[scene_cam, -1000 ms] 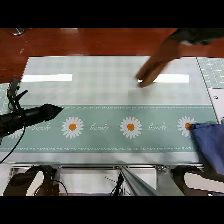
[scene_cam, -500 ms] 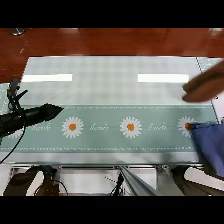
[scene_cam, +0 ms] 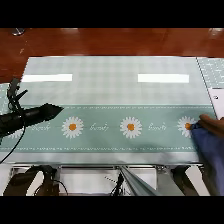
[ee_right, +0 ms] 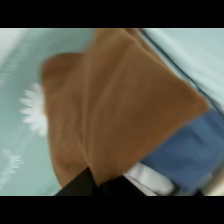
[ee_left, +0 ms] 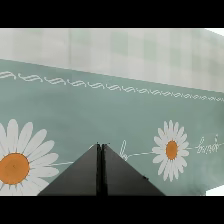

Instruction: Fold the shirts.

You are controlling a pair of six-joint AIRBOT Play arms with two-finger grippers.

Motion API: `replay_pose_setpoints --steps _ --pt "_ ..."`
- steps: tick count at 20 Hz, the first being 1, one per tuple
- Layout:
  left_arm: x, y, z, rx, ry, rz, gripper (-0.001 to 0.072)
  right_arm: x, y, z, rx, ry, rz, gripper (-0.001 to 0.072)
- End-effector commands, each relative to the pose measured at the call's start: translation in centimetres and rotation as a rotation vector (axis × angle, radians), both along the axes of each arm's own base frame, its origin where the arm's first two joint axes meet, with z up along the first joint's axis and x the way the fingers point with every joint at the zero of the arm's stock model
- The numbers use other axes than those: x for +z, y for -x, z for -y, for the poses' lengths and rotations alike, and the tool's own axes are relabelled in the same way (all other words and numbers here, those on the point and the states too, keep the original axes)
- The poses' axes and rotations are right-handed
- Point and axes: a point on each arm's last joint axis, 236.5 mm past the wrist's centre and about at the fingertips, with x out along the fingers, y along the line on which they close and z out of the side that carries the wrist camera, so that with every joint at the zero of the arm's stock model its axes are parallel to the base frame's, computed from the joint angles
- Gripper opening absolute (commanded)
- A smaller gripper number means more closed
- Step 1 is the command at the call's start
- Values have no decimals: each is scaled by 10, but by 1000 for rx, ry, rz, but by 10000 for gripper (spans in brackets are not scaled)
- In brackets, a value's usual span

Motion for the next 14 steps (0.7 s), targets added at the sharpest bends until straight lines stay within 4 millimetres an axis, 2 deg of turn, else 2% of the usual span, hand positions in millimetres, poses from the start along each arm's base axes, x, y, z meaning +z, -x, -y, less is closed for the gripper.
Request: replay_pose_setpoints --steps 1,2,3,4,5,6,7,8,9,10,11,12,13,14 --pt "0 -1 -1 5 -2 4 25 -29 86 -5 -249 84 -196 31" --pt "1 -3 -2 10 -3 8 25 -34 97 -8 -285 91 -227 238" --pt "1 -4 -3 16 -4 14 26 -40 103 -11 -307 84 -248 629" --pt "2 -6 -4 24 -5 21 26 -42 103 -11 -302 81 -250 621" --pt "5 -8 -4 31 5 30 26 -40 90 -3 -277 96 -209 620" --pt "15 -17 -7 33 -12 84 26 -32 65 8 -199 110 -133 619" --pt "30 -25 -13 9 -60 152 26 -15 34 19 -130 132 -43 616" --pt "53 -37 -21 17 -77 199 26 5 2 27 -69 150 46 570" --pt "77 -49 -29 31 -80 237 25 29 -36 29 16 162 144 426" --pt "107 -65 -30 38 -56 287 25 53 -79 23 121 165 264 273" --pt "135 -78 -25 25 -20 327 25 84 -130 2 265 166 431 111" --pt "162 -91 -12 -17 19 359 25 115 -176 -28 408 163 605 22" --pt "182 -101 7 -81 36 383 24 141 -215 -67 526 132 768 22" --pt "193 -107 30 -152 39 398 24 151 -241 -106 625 89 849 22"
